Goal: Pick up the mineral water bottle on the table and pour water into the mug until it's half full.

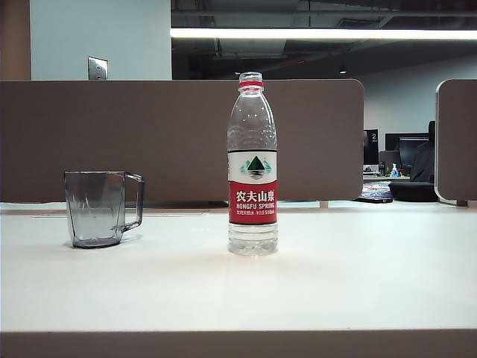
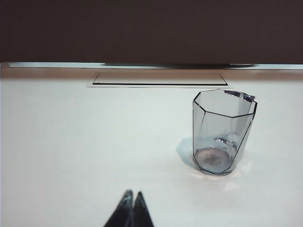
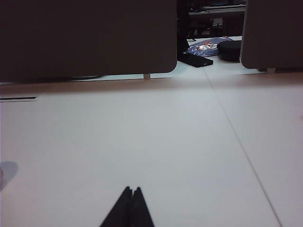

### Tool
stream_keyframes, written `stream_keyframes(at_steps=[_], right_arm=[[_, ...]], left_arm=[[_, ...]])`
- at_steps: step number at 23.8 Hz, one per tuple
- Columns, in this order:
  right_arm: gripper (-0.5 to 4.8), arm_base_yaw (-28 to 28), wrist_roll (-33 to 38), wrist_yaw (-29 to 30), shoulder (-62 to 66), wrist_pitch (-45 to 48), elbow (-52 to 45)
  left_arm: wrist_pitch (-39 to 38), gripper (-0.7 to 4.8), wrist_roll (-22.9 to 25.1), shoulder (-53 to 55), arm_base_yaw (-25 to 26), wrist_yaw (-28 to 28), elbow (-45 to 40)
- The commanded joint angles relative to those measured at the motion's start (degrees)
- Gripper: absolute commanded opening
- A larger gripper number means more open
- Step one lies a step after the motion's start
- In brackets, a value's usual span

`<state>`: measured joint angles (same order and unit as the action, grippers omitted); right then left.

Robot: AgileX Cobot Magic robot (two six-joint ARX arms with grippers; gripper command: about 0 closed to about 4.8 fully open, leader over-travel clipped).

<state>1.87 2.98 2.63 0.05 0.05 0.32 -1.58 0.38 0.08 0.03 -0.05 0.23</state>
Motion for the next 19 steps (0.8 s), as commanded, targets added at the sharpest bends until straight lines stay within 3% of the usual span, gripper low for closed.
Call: stream_keyframes(at_steps=[1,8,13,19], right_arm=[[-0.05,-0.1,0.0,0.1,-0.1,1.0,-0.3],[-0.05,-0.1,0.0,0.2,-0.1,1.0,-0.3],[-0.05,-0.1,4.7,5.6,-0.1,1.1,-0.3],[-0.04,-0.2,18.6,22.1,-0.1,2.4,-0.2]], left_arm=[[0.4,-0.05,0.0,0.0,0.0,0.1,0.2],[0.3,-0.05,0.0,0.0,0.0,0.1,0.2],[0.3,-0.05,0.0,0.0,-2.7,-0.2,0.2],[0.3,-0.05,0.0,0.0,-19.3,-0.1,0.2]])
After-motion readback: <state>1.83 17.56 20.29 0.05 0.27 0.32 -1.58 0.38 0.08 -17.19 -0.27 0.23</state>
